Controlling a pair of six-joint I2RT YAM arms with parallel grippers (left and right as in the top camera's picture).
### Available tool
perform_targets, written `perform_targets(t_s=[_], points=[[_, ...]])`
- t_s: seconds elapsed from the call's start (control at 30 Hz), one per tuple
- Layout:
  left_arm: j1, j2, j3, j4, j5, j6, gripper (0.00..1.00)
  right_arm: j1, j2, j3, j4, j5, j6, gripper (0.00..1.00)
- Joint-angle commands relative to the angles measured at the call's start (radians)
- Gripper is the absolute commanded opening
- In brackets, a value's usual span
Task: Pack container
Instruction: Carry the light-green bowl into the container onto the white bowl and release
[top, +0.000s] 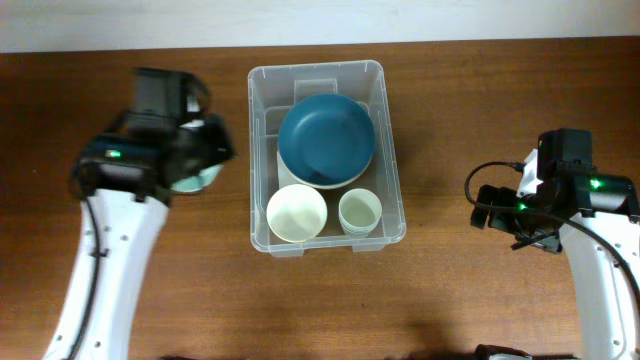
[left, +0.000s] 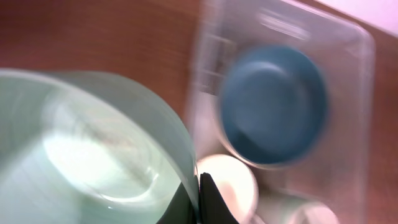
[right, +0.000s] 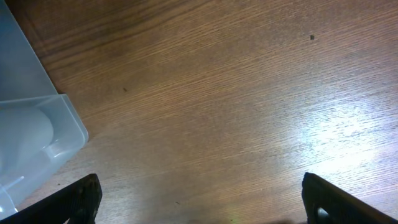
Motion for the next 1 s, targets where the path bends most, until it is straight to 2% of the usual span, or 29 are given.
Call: perform_targets(t_s=[0.0, 0.13, 0.27, 0.47, 0.7, 0.73, 0.8, 0.87, 0.97], points=[[-0.164, 0.014, 0.012, 0.009, -0.091, -0.039, 0.01, -0.005, 0.003, -0.003, 0.003, -0.001, 0.008, 0.99], [-0.277, 0.086, 0.012, 0.015, -0.092, -0.042, 0.01, -0.005, 0.003, -0.003, 0.003, -0.001, 0.008, 0.99], [-0.335, 0.183, 0.012, 0.009, -0.056, -0.041, 0.01, -0.005, 0.003, -0.003, 0.002, -0.001, 0.008, 0.99], [-0.359, 0.311, 0.012, -0.027, 0.069, -0.041, 0.01, -0.005, 0.003, -0.003, 0.003, -0.001, 0.008, 0.99], [-0.359, 0.368, 0.012, -0.060, 0.102, -0.041, 0.02, -0.005, 0.003, -0.003, 0.003, -0.001, 0.008, 0.99], [-0.359, 0.368, 0.012, -0.062, 0.102, -0.041, 0.06, -0.005, 0.003, -0.003, 0.003, -0.001, 0.008, 0.99], [-0.359, 0.368, 0.012, -0.063, 0.102, -0.041, 0.23, -0.005, 0.003, -0.003, 0.003, -0.001, 0.008, 0.99], [-0.359, 0.368, 0.012, -0.063, 0.102, -0.041, 0.31, -0.005, 0.003, -0.003, 0.003, -0.001, 0.008, 0.99], [-0.359, 0.368, 0.012, -0.063, 0.102, -0.041, 0.35, -0.005, 0.003, -0.003, 0.003, -0.001, 0.008, 0.99]])
